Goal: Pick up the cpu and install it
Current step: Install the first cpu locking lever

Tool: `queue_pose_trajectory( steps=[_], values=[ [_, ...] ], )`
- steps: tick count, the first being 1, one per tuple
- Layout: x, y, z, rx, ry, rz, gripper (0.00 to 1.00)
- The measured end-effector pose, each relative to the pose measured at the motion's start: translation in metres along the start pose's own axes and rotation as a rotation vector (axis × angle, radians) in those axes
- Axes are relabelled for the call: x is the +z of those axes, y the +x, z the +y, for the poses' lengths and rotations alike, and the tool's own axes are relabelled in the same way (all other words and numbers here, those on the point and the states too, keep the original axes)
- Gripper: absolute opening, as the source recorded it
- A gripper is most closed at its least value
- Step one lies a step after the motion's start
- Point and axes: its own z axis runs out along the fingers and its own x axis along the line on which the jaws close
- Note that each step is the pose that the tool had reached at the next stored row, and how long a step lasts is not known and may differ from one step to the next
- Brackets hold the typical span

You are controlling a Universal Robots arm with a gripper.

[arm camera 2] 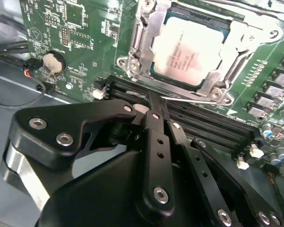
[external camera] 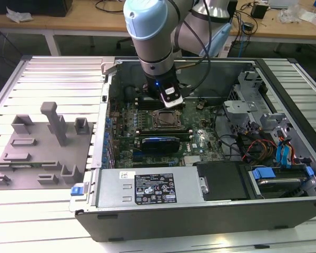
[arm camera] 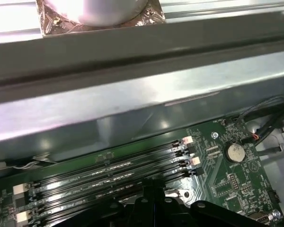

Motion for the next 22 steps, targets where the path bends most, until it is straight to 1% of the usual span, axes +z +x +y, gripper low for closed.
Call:
queue_pose_trajectory(
  steps=[1,4,5,7,9,13,18,22],
  values=[
    [-0.0001,0.0019,0.0000,-0.001,-0.0006,-0.0023,0.11],
    [-0.0002,0.0055,0.0002,-0.002,-0.0007,-0.0061,0.11],
    [-0.0002,0.0061,0.0001,-0.002,0.0000,-0.0075,0.11],
    [0.0001,0.0071,-0.0002,-0.004,0.0019,-0.0140,0.11],
    [0.0005,0.0072,-0.0003,-0.006,0.0030,-0.0170,0.11],
    [0.0006,0.0073,-0.0004,-0.006,0.0035,-0.0174,0.11],
    [0.0034,0.0078,-0.0012,-0.006,0.0041,-0.0179,0.11],
    [0.0073,0.0086,-0.0023,-0.008,0.0119,-0.0200,0.11]
  ],
)
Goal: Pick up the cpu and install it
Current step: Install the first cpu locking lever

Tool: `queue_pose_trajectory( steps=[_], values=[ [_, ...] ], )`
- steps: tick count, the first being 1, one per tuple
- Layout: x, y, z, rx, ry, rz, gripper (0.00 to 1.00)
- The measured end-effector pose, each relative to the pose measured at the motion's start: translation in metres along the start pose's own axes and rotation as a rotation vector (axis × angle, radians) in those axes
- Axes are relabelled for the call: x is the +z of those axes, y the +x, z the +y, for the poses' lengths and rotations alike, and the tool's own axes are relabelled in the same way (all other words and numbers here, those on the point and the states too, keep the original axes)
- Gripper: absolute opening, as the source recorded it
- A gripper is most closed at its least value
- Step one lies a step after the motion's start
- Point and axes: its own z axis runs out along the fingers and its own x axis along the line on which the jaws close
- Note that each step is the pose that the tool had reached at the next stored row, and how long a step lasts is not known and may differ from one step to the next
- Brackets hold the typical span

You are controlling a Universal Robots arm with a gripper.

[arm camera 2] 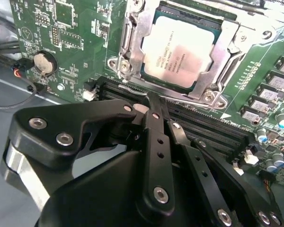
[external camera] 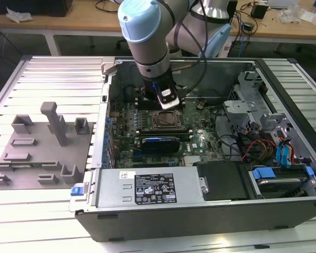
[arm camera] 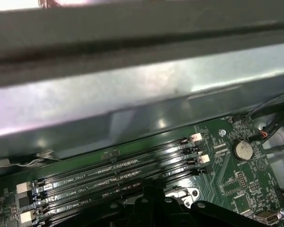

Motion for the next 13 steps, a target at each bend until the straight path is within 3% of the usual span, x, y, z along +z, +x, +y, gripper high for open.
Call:
queue_pose_trajectory(
  steps=[5,13],
  values=[
    [0.0029,0.0003,-0.0007,-0.003,0.0113,-0.0026,0.11],
    [0.0055,-0.0075,0.0009,-0.003,0.0118,-0.0028,0.11]
  ],
)
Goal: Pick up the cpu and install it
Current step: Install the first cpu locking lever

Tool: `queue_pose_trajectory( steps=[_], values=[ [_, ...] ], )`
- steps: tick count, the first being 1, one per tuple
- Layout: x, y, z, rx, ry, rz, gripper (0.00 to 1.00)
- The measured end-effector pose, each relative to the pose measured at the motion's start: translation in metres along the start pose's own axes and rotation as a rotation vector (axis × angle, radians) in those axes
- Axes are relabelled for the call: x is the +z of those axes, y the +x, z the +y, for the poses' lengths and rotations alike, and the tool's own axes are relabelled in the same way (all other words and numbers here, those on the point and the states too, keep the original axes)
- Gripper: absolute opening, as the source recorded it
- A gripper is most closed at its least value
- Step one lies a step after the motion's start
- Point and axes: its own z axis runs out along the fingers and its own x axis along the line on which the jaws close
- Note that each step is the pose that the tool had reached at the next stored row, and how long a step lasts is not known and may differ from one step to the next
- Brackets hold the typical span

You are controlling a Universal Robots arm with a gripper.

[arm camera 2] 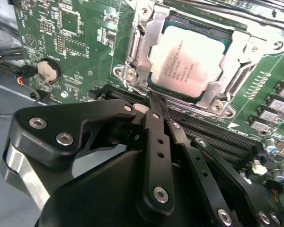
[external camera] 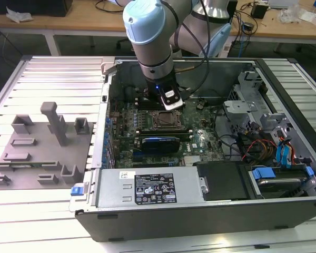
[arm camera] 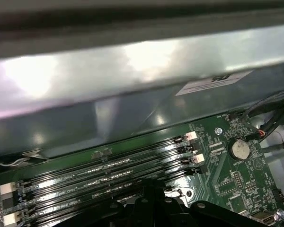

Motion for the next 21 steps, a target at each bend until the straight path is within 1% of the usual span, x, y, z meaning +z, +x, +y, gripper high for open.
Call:
queue_pose_trajectory(
  steps=[3,7,11,12,14,15,16,17,18,20,21],
  values=[
    [0.0001,-0.0003,0.0001,0.000,-0.0008,0.0002,0.11],
    [-0.0001,-0.0003,0.0002,0.002,-0.0068,0.0015,0.11],
    [-0.0043,-0.0013,0.0013,0.001,-0.0055,0.0013,0.11],
    [-0.0051,-0.0015,0.0016,0.001,-0.0041,0.0010,0.11],
    [-0.0067,-0.0017,0.0020,-0.005,0.0169,-0.0040,0.11],
    [-0.0076,-0.0019,0.0022,-0.010,0.0336,-0.0080,0.11],
    [-0.0083,-0.0021,0.0024,-0.013,0.0462,-0.0109,0.11],
    [-0.0104,-0.0026,0.0030,-0.023,0.0847,-0.0203,0.11],
    [-0.0108,-0.0028,0.0032,-0.031,0.1130,-0.0270,0.11],
    [-0.0111,-0.0033,0.0034,-0.040,0.1493,-0.0346,0.11],
    [-0.0111,-0.0039,0.0035,-0.047,0.1766,-0.0392,0.11]
  ],
)
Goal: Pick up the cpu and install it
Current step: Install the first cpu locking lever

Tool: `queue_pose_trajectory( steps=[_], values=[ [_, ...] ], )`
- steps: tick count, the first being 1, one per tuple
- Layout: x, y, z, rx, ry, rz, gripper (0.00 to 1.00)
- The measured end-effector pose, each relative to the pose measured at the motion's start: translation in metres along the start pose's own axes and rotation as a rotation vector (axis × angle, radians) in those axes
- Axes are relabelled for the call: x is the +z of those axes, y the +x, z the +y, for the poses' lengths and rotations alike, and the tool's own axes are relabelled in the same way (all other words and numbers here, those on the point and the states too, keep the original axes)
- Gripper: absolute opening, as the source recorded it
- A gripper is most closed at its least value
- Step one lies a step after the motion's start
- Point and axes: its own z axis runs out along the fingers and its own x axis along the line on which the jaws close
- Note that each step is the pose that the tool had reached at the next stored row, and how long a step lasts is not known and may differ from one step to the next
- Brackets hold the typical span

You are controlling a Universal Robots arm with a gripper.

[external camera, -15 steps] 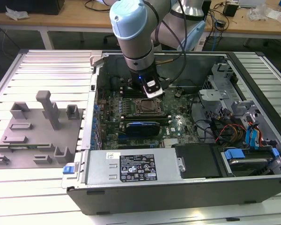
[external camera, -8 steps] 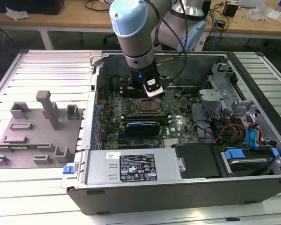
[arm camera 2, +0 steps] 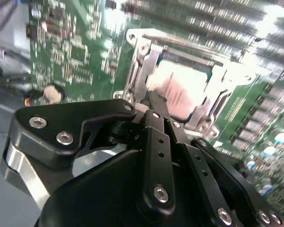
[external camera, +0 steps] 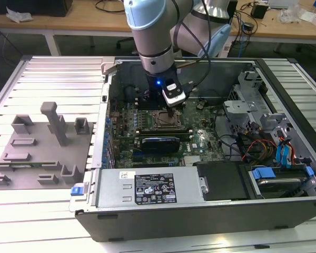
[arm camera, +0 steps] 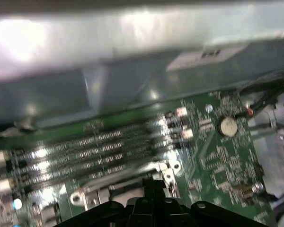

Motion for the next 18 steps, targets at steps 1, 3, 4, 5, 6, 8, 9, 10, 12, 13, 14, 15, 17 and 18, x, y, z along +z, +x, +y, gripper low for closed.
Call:
queue_pose_trajectory(
  steps=[1,3,4,5,6,8,9,10,12,13,14,15,17,18],
  values=[
    [0.0002,-0.0005,0.0002,-0.004,0.0159,-0.0023,0.11],
    [0.0002,-0.0006,0.0002,-0.006,0.0209,-0.0032,0.11],
    [0.0002,-0.0006,0.0002,-0.006,0.0210,-0.0032,0.11],
    [0.0002,-0.0006,0.0002,-0.006,0.0212,-0.0031,0.11],
    [0.0002,-0.0006,0.0002,-0.006,0.0215,-0.0025,0.11],
    [0.0005,-0.0011,0.0003,-0.006,0.0285,0.0274,0.11],
    [0.0008,-0.0019,0.0005,-0.006,0.0353,0.0550,0.11],
    [0.0010,-0.0024,0.0006,-0.005,0.0409,0.0785,0.11],
    [0.0010,-0.0024,0.0006,-0.005,0.0420,0.0825,0.11],
    [0.0010,-0.0025,0.0006,-0.005,0.0420,0.0829,0.11],
    [0.0006,-0.0026,0.0007,-0.005,0.0418,0.0828,0.11],
    [-0.0020,-0.0033,0.0009,-0.005,0.0419,0.0828,0.11],
    [-0.0083,-0.0049,0.0014,-0.005,0.0420,0.0829,0.11],
    [-0.0108,-0.0056,0.0016,-0.005,0.0420,0.0828,0.11]
  ],
)
